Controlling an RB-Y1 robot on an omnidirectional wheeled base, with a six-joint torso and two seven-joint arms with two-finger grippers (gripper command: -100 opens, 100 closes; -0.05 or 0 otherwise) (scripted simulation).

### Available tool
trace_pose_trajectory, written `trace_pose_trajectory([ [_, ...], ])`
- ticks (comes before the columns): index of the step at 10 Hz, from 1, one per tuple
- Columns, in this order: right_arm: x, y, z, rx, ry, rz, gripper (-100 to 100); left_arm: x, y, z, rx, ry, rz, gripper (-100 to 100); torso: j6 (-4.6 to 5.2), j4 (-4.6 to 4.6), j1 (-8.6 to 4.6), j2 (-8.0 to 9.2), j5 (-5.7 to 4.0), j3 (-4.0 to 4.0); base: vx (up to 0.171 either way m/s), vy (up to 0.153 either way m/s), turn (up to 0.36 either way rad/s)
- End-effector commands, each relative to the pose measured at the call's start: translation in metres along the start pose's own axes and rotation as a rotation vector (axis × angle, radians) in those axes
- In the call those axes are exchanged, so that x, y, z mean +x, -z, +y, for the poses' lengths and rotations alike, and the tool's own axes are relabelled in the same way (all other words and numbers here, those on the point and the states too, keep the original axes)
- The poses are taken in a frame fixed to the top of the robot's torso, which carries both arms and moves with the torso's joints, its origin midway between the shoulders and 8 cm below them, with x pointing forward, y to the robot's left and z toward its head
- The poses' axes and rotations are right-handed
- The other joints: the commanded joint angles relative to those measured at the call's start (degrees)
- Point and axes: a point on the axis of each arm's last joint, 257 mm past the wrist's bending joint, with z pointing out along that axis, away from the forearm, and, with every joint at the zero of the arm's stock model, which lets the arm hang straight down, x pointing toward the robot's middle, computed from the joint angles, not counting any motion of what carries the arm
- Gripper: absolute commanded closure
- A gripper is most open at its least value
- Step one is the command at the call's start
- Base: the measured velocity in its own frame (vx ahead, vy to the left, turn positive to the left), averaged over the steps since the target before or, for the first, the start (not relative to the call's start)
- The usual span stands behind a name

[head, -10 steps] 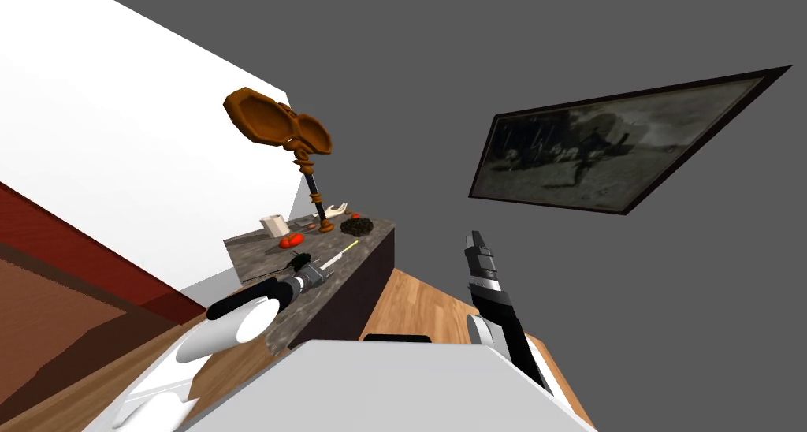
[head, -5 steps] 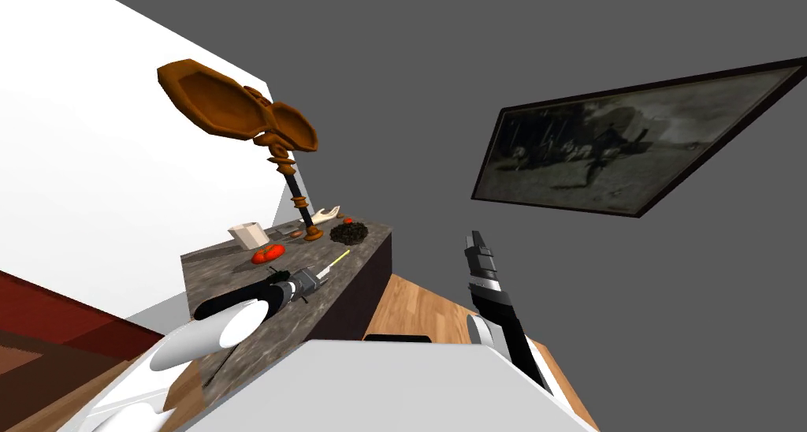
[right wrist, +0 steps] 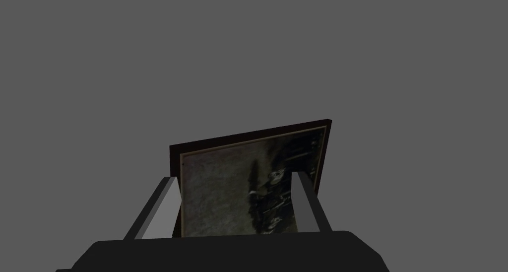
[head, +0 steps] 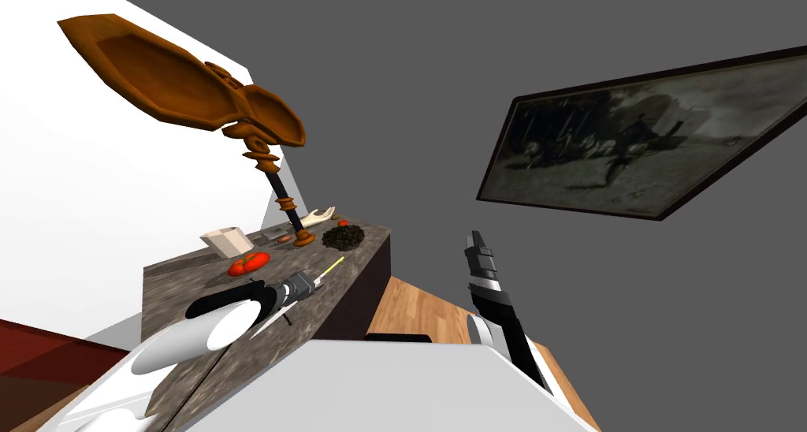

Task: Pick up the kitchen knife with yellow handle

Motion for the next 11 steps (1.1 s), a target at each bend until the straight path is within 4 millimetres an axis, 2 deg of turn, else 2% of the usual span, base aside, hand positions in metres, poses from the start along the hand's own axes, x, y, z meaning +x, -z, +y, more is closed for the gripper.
trace_pose_trajectory([
  [1,0.000,0.000,0.000,0.000,0.000,0.000,0,0.000,0.000,0.000,0.000,0.000,0.000,0,0.00,0.00,0.00,0.00,0.00,0.00,0.008,0.001,0.001],
  [2,0.000,0.000,0.000,0.000,0.000,0.000,0,-0.002,-0.009,-0.010,0.014,0.014,-0.008,-100,0.00,0.03,-0.02,0.13,-0.01,0.08,-0.045,-0.004,-0.155],
  [10,0.000,0.000,0.000,0.000,0.000,0.000,0,-0.006,-0.043,-0.045,0.061,0.071,-0.038,-100,0.01,0.11,-0.03,0.47,-0.01,0.28,-0.077,-0.006,-0.106],
  [11,0.000,0.000,0.000,0.000,0.000,0.000,0,-0.005,-0.040,-0.042,0.058,0.066,-0.035,-100,0.00,0.12,-0.06,0.49,-0.02,0.29,-0.033,-0.005,-0.019],
])
